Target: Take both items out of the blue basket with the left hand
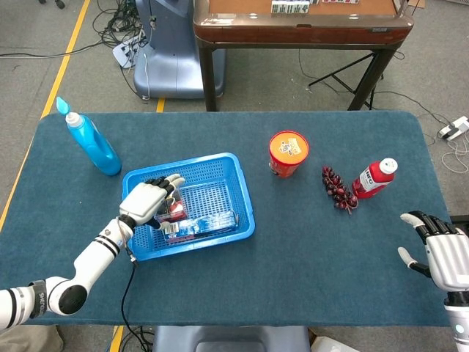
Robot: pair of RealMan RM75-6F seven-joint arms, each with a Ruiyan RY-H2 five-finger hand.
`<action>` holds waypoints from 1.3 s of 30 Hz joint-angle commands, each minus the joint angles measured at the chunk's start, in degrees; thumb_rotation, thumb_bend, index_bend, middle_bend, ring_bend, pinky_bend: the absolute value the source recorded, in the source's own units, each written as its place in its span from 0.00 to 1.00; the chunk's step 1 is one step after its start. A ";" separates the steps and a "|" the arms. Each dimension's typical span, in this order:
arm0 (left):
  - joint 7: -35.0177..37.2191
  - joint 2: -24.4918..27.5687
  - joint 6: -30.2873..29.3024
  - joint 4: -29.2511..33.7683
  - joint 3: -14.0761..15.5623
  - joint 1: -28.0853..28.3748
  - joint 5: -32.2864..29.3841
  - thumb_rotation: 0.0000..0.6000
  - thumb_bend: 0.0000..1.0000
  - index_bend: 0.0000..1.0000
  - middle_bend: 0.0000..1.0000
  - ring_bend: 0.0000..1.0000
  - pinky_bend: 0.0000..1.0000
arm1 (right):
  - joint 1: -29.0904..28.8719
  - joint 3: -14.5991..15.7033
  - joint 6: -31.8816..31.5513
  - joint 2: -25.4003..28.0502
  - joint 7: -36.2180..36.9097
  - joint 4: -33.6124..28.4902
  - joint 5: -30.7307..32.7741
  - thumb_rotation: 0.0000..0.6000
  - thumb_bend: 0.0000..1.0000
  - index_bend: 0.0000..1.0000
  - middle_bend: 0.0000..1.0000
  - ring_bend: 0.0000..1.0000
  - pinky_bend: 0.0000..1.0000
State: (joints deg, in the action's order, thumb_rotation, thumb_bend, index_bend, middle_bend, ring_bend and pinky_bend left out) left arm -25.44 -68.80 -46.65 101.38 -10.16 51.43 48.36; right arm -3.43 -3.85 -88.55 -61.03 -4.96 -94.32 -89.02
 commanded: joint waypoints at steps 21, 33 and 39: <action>-6.86 -3.86 -2.67 -2.78 3.97 5.91 -10.33 1.00 0.22 0.12 0.07 0.08 0.16 | 0.83 0.03 -0.38 0.21 1.95 1.27 0.84 1.00 0.21 0.26 0.26 0.27 0.38; -6.88 -6.98 -3.05 -6.26 4.56 7.19 -11.39 1.00 0.22 0.27 0.27 0.25 0.18 | 0.89 0.04 0.28 -0.05 2.49 1.87 1.58 1.00 0.21 0.26 0.26 0.27 0.38; -5.00 -7.94 -4.53 -7.47 4.41 6.16 -8.78 1.00 0.22 0.43 0.45 0.42 0.49 | 0.87 -0.14 0.34 -0.17 2.60 2.12 1.85 1.00 0.21 0.26 0.26 0.27 0.38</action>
State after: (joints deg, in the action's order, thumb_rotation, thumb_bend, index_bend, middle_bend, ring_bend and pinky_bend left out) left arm -30.80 -76.65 -50.89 94.05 -5.73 57.87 39.17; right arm -2.55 -4.00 -88.21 -61.20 -2.37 -92.20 -87.17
